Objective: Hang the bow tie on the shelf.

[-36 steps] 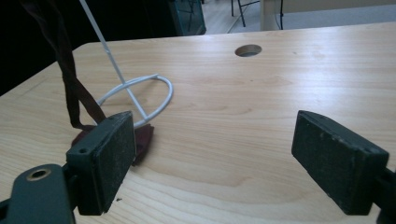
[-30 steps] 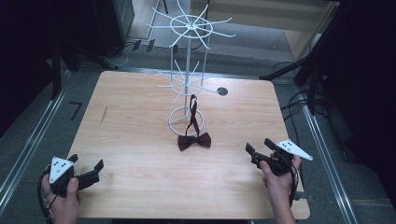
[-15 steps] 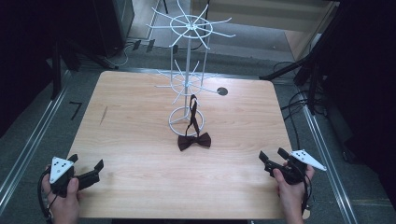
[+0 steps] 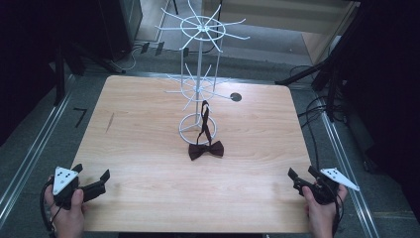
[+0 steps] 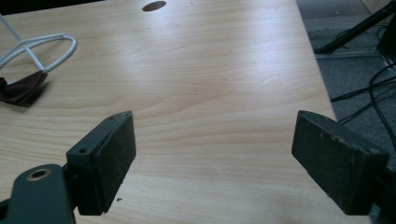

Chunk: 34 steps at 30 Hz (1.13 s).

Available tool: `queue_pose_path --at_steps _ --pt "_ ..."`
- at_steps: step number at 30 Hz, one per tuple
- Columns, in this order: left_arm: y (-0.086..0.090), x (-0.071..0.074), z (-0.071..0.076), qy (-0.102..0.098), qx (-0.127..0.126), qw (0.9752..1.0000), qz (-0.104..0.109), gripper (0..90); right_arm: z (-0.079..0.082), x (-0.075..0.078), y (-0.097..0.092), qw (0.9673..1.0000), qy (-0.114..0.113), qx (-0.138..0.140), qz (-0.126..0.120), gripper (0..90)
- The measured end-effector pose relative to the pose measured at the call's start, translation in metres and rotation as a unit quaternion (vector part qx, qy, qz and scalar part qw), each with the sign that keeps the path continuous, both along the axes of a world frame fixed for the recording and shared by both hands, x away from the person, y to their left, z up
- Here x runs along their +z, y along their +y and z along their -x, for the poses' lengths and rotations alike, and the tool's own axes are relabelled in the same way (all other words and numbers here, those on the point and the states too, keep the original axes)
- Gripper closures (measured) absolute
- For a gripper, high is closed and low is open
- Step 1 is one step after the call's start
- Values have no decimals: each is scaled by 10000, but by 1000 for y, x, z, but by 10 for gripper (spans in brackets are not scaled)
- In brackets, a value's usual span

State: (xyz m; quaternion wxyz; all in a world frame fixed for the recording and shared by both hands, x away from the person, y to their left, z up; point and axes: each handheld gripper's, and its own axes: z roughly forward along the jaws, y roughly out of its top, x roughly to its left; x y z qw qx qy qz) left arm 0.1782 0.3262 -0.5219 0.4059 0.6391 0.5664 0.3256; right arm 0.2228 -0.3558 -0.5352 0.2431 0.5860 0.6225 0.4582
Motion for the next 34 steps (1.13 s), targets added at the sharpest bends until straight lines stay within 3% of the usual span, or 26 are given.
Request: queue_pose_path --at_steps 7,15,20,34 --pt "0 0 0 12 -5 10000 20 65 9 -9 -17 9998 124 -169 -9 141" --pt "0 0 -1 28 -7 10000 22 65 21 -10 -31 9994 99 -333 31 142" --pt "1 0 -1 29 -8 10000 21 65 24 -13 -30 9989 50 -460 -31 144" --pt "0 0 -1 32 12 10000 6 65 22 -15 -28 9989 95 -451 -12 143"
